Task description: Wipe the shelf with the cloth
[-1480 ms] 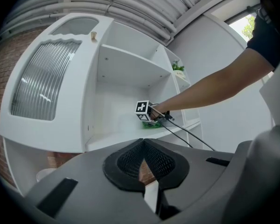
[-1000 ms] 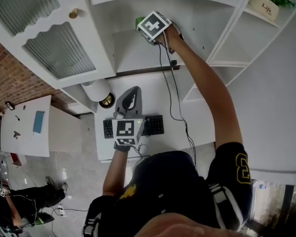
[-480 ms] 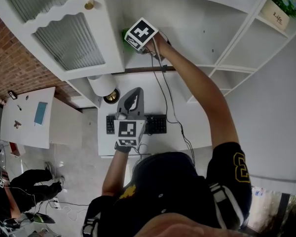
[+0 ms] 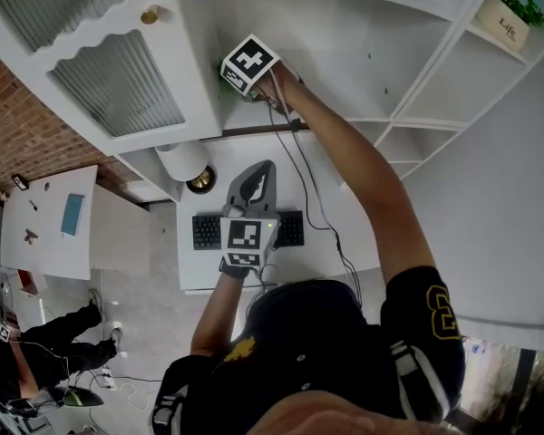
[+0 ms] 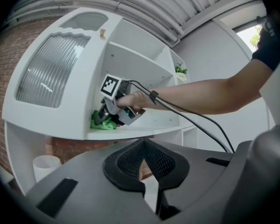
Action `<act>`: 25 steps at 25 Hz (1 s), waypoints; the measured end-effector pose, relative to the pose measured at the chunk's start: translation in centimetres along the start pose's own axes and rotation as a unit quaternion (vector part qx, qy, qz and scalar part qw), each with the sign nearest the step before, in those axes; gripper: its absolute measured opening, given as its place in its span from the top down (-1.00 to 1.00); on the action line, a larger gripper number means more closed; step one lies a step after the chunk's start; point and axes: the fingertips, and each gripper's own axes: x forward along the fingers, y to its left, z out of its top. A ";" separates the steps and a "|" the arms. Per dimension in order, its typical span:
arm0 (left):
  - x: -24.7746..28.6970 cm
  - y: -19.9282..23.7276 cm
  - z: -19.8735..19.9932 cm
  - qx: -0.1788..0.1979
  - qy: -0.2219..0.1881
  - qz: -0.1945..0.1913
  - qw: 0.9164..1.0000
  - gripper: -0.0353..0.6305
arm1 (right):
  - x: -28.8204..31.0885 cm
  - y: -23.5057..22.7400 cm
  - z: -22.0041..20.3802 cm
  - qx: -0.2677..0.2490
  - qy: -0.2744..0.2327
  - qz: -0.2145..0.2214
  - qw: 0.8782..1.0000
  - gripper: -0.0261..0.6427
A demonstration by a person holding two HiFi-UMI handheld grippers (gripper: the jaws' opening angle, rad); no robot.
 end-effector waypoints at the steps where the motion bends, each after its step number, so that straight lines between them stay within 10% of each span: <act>1: 0.3 -0.3 -0.1 0.001 0.002 -0.005 1.000 0.84 | 0.0 0.0 -0.1 0.000 -0.001 -0.001 1.000 0.55; 25: 1.6 -3.0 -0.6 0.008 0.015 -0.033 0.999 0.84 | -1.9 -3.7 -3.1 0.018 0.016 -0.042 0.999 0.55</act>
